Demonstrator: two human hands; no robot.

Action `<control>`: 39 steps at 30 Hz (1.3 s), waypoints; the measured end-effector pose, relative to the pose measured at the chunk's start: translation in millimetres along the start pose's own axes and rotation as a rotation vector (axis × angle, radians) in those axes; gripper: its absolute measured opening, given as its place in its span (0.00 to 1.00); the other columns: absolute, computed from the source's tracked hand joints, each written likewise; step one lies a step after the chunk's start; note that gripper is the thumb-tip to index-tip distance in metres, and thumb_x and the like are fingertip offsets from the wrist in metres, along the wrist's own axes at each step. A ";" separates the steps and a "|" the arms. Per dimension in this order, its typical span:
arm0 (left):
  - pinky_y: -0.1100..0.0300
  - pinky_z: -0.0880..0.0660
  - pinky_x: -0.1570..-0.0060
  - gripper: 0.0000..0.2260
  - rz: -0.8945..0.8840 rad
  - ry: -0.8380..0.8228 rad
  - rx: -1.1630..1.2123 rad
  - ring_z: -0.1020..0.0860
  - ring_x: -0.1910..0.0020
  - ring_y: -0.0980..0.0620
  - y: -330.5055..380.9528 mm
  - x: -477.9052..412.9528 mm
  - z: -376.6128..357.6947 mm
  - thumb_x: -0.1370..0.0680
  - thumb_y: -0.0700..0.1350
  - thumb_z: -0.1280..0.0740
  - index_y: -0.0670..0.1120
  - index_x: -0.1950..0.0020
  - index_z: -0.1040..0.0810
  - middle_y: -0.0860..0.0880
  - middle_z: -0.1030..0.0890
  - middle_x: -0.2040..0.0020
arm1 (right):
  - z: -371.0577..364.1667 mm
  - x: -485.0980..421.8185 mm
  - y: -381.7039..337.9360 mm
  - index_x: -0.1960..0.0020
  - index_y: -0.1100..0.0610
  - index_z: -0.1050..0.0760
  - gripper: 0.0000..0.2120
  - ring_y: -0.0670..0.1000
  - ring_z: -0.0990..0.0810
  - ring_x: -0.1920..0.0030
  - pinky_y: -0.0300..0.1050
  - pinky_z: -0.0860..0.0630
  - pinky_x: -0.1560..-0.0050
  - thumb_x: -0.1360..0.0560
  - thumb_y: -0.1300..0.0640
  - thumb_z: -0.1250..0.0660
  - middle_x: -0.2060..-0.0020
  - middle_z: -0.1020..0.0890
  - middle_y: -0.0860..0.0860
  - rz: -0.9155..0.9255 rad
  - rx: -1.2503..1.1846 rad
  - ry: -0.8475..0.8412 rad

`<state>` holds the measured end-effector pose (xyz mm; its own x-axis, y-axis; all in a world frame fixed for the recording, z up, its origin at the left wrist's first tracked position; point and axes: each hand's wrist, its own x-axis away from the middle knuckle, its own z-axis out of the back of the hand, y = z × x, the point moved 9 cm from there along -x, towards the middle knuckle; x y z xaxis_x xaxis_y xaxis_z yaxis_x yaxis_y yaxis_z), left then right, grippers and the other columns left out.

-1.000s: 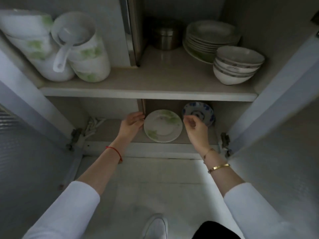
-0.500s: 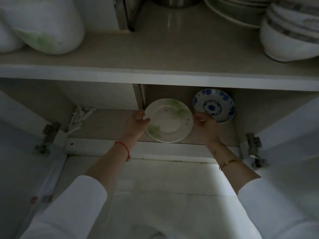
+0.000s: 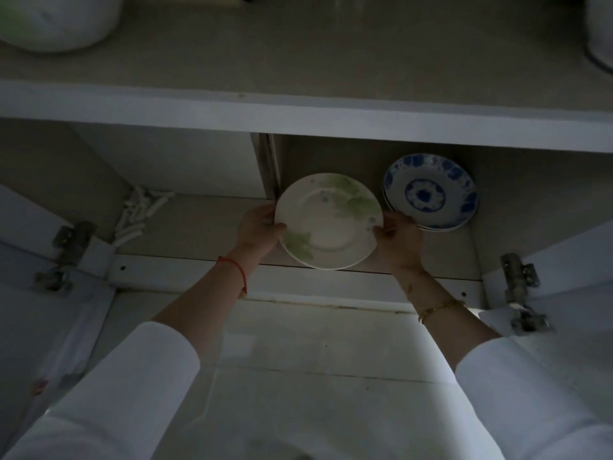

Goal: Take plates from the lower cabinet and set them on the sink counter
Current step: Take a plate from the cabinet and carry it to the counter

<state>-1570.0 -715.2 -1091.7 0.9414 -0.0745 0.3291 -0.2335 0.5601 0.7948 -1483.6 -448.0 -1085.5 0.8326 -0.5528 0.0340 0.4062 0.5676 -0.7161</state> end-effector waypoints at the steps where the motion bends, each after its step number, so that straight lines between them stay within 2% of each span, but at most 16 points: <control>1: 0.66 0.30 0.53 0.20 0.001 0.004 0.003 0.20 0.45 0.47 -1.0 -1.8 -0.5 0.29 0.32 0.31 0.42 0.38 0.18 0.44 0.16 0.45 | 0.3 0.5 -0.1 0.47 0.66 0.19 0.11 0.63 0.20 0.48 0.53 0.25 0.44 0.29 0.68 0.33 0.54 0.16 0.63 -0.012 -0.015 0.005; 4: 0.68 0.32 0.52 0.21 -0.007 0.030 -0.002 0.21 0.42 0.46 -2.7 -4.7 0.4 0.28 0.31 0.32 0.43 0.37 0.19 0.43 0.16 0.43 | 1.4 1.5 -0.6 0.47 0.66 0.19 0.11 0.63 0.20 0.48 0.56 0.25 0.44 0.29 0.70 0.33 0.54 0.16 0.64 -0.038 -0.052 0.018; 7: 0.68 0.31 0.53 0.21 -0.028 0.040 0.003 0.20 0.41 0.44 -1.8 -5.0 1.0 0.29 0.30 0.33 0.42 0.38 0.19 0.41 0.16 0.43 | 2.6 2.2 -3.4 0.48 0.66 0.19 0.12 0.62 0.19 0.49 0.52 0.25 0.45 0.30 0.71 0.35 0.55 0.16 0.63 -0.036 -0.058 0.028; 10: 0.65 0.28 0.49 0.21 -0.031 0.026 0.017 0.20 0.44 0.45 -0.9 -1.4 -3.1 0.28 0.31 0.33 0.43 0.36 0.19 0.41 0.16 0.43 | 4.4 5.0 -3.5 0.49 0.65 0.19 0.13 0.61 0.20 0.50 0.43 0.28 0.52 0.30 0.71 0.35 0.55 0.16 0.62 -0.042 -0.050 0.056; 13: 0.63 0.28 0.44 0.22 -0.022 0.029 0.032 0.22 0.47 0.50 0.3 4.7 -3.0 0.27 0.31 0.34 0.43 0.34 0.21 0.42 0.17 0.42 | 11.1 15.3 -4.0 0.49 0.67 0.20 0.12 0.60 0.21 0.53 0.34 0.33 0.57 0.30 0.73 0.36 0.56 0.18 0.64 -0.045 -0.118 0.111; 16: 0.56 0.26 0.37 0.21 -0.024 0.023 0.055 0.21 0.40 0.44 3.1 14.3 2.1 0.27 0.31 0.34 0.42 0.35 0.20 0.41 0.17 0.40 | 20.3 27.3 -4.0 0.50 0.68 0.23 0.10 0.53 0.25 0.58 0.21 0.34 0.63 0.30 0.74 0.37 0.59 0.20 0.60 -0.050 -0.228 0.153; 18: 0.52 0.25 0.37 0.19 -0.023 0.045 0.035 0.21 0.40 0.43 5.4 29.5 9.7 0.27 0.34 0.33 0.42 0.37 0.19 0.42 0.17 0.41 | 25.4 36.0 -7.4 0.58 0.61 0.25 0.11 0.51 0.26 0.58 0.26 0.33 0.61 0.29 0.75 0.39 0.60 0.23 0.55 -0.059 -0.275 0.142; 20: 0.50 0.23 0.39 0.16 -0.012 0.088 0.079 0.20 0.41 0.42 7.2 47.0 19.1 0.28 0.34 0.32 0.40 0.40 0.20 0.41 0.18 0.41 | 29.9 45.0 -7.6 0.62 0.54 0.32 0.17 0.48 0.27 0.61 0.39 0.32 0.54 0.28 0.76 0.41 0.62 0.26 0.50 -0.091 -0.342 0.128; 21: 0.49 0.22 0.41 0.16 -0.003 0.091 0.119 0.21 0.42 0.41 8.2 56.8 23.2 0.28 0.33 0.32 0.40 0.40 0.21 0.40 0.18 0.42 | 31.9 51.8 -9.1 0.60 0.56 0.32 0.15 0.49 0.26 0.60 0.43 0.31 0.52 0.28 0.76 0.42 0.62 0.25 0.52 -0.119 -0.372 0.111; 23: 0.51 0.21 0.48 0.16 0.015 0.065 0.162 0.20 0.44 0.41 9.9 74.8 29.3 0.27 0.33 0.33 0.40 0.39 0.24 0.41 0.19 0.43 | 36.5 64.8 -11.0 0.52 0.67 0.28 0.08 0.55 0.23 0.54 0.49 0.27 0.49 0.27 0.74 0.43 0.56 0.21 0.61 -0.158 -0.391 0.084; 25: 0.54 0.20 0.52 0.16 0.025 0.081 0.161 0.20 0.49 0.45 10.6 90.3 40.7 0.27 0.34 0.32 0.43 0.40 0.25 0.45 0.20 0.47 | 43.3 76.4 -13.8 0.48 0.70 0.27 0.08 0.55 0.24 0.54 0.43 0.29 0.54 0.26 0.71 0.41 0.53 0.20 0.63 -0.175 -0.399 0.085; 27: 0.56 0.21 0.54 0.17 0.017 0.106 0.159 0.21 0.54 0.50 16.9 106.1 54.7 0.27 0.33 0.32 0.44 0.40 0.25 0.48 0.21 0.50 | 54.2 89.9 -21.9 0.47 0.68 0.27 0.08 0.53 0.25 0.55 0.37 0.32 0.57 0.25 0.70 0.40 0.53 0.21 0.60 -0.189 -0.418 0.100; 32: 0.54 0.22 0.54 0.19 0.009 0.068 0.161 0.22 0.53 0.47 45.0 142.2 81.7 0.27 0.32 0.31 0.42 0.38 0.25 0.47 0.22 0.49 | 84.1 123.6 -45.0 0.49 0.59 0.30 0.06 0.52 0.25 0.55 0.40 0.30 0.53 0.24 0.68 0.39 0.54 0.23 0.56 -0.261 -0.494 0.074; 34: 0.51 0.20 0.51 0.18 0.015 0.049 0.163 0.21 0.52 0.45 62.2 160.8 92.7 0.27 0.31 0.31 0.42 0.38 0.25 0.45 0.21 0.47 | 102.8 138.4 -54.8 0.48 0.60 0.29 0.06 0.52 0.25 0.55 0.42 0.28 0.52 0.23 0.67 0.39 0.55 0.23 0.54 -0.296 -0.489 0.070; 37: 0.49 0.20 0.49 0.17 0.049 0.019 0.164 0.20 0.50 0.42 80.5 190.1 104.4 0.27 0.30 0.31 0.42 0.39 0.25 0.43 0.21 0.46 | 129.3 161.0 -67.7 0.47 0.60 0.29 0.07 0.48 0.24 0.58 0.32 0.29 0.59 0.23 0.66 0.39 0.55 0.23 0.52 -0.338 -0.476 0.065; 39: 0.47 0.20 0.49 0.18 0.070 0.007 0.147 0.20 0.50 0.41 89.6 210.1 113.9 0.27 0.31 0.31 0.41 0.38 0.25 0.41 0.20 0.44 | 144.6 177.2 -77.2 0.47 0.58 0.29 0.07 0.49 0.24 0.57 0.35 0.28 0.57 0.23 0.66 0.39 0.55 0.23 0.52 -0.376 -0.471 0.048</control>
<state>-1420.9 -774.7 -893.2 0.9233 -0.0335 0.3826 -0.3309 0.4365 0.8366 -1313.0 -501.5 -923.4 0.6417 -0.6964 0.3213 0.4503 0.0030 -0.8929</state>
